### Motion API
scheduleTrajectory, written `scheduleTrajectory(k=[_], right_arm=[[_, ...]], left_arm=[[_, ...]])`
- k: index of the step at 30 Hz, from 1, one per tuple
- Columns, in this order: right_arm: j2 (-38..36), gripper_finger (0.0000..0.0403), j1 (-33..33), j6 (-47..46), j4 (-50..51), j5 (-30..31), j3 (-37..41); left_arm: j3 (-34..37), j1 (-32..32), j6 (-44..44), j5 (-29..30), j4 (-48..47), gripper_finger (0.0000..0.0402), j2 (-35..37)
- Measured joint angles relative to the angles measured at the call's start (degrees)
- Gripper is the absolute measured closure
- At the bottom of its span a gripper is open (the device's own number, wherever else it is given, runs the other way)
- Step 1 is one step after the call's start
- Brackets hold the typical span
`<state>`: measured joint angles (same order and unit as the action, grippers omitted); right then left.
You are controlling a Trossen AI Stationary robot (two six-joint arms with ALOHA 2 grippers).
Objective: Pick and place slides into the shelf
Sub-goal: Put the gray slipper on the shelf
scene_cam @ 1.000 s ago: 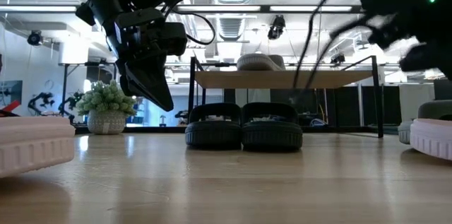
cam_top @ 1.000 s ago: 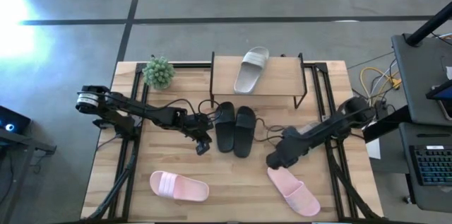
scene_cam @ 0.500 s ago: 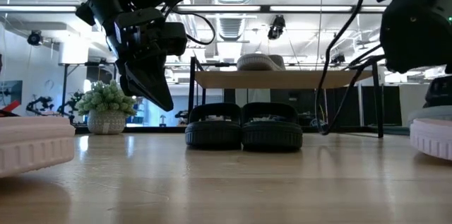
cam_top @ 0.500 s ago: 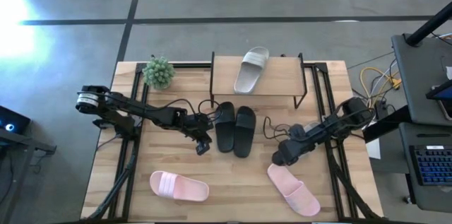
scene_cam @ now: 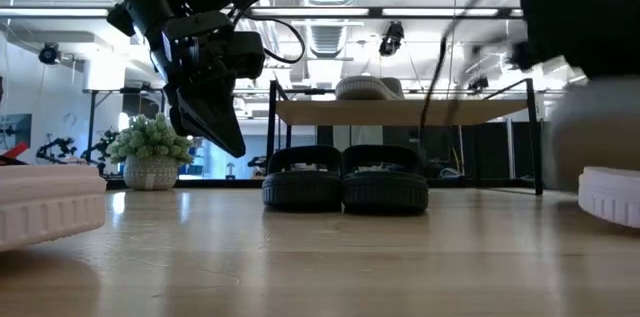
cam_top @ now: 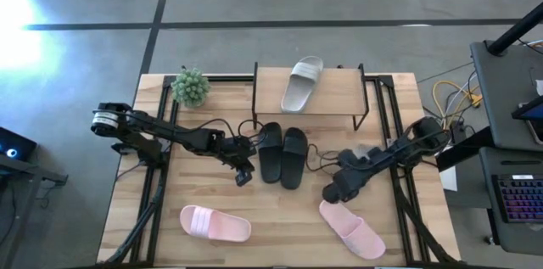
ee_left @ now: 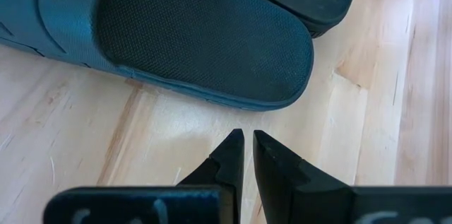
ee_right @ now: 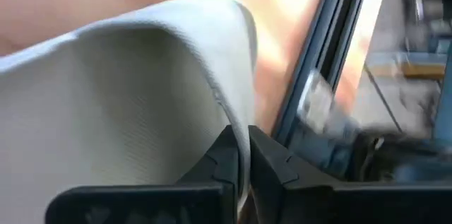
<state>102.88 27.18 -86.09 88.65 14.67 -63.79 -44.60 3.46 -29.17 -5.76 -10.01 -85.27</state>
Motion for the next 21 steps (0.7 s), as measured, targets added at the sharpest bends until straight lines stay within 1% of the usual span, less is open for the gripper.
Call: scheduleTrajectory(k=[2, 6, 9, 12, 15, 19, 21], right_arm=[[-1.02, 0.0391, 0.58, -0.97, 1.74, 6.03, -4.35], [-4.11, 0.0392, 1.71, 1.41, 1.56, 21.01, -13.11], [-5.37, 0.0391, 0.90, 8.11, 1.34, 31.84, -18.29], [-5.87, 0.0391, -2.88, 19.88, 1.16, 40.89, -21.34], [-6.76, 0.0391, -9.53, 31.04, 1.20, 45.43, -22.33], [-11.35, 0.0391, -20.04, 35.89, 1.33, 47.28, -22.12], [-14.16, 0.0391, -24.31, 39.10, 1.66, 49.85, -22.05]], left_arm=[[0.00, -0.01, 0.00, 0.00, 0.02, 0.0384, 0.00], [0.00, -0.01, 0.00, 0.04, 0.09, 0.0384, 0.00], [0.00, 0.00, -0.04, 0.04, 0.35, 0.0384, 0.00], [0.00, -0.01, -0.08, 0.07, 0.46, 0.0384, 0.00], [0.00, -0.02, -0.09, 0.21, 0.53, 0.0384, 0.00], [0.00, -0.02, -0.16, 0.35, 0.50, 0.0384, 0.00], [0.00, -0.02, -0.42, 0.35, 0.44, 0.0384, 0.00]])
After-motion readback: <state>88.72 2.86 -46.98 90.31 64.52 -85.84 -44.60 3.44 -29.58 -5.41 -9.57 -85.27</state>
